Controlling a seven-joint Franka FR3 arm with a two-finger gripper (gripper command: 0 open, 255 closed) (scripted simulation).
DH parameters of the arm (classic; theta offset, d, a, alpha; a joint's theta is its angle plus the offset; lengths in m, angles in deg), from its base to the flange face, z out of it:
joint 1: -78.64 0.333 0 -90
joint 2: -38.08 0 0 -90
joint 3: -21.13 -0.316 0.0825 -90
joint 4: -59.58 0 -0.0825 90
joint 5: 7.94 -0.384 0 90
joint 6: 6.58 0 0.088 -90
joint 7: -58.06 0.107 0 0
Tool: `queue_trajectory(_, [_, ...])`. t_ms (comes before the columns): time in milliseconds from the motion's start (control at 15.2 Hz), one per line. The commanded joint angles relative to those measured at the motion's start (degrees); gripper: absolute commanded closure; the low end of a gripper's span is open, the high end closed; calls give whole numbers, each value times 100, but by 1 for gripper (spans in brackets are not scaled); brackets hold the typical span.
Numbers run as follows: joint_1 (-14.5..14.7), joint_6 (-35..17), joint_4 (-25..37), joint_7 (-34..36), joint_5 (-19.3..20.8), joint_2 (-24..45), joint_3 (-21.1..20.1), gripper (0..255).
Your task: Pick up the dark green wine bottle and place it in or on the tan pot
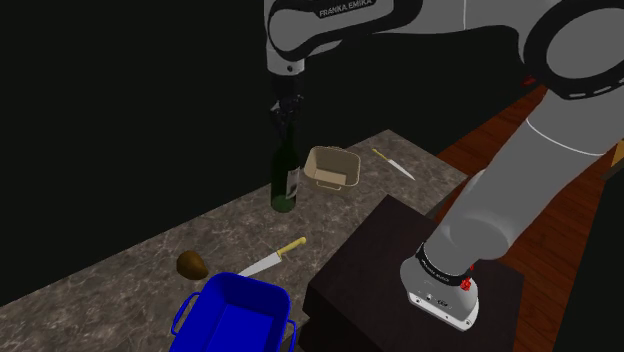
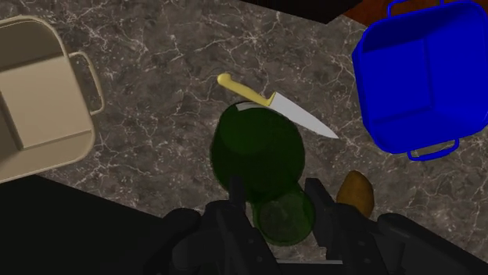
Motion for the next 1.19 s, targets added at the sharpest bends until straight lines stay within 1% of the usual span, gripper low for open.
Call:
queue_trajectory(0, [-139,162,119,-277,36,-30,149,255])
queue_trajectory(330, [-456,467,456,-898,132,21,490,255])
queue_trajectory(594, [-706,724,848,-1389,203,166,753,255])
queue_trajectory(858, [-955,998,1356,-1875,257,403,1002,255])
queue_trajectory(1122, [-1208,1301,1993,-2357,283,738,1234,255])
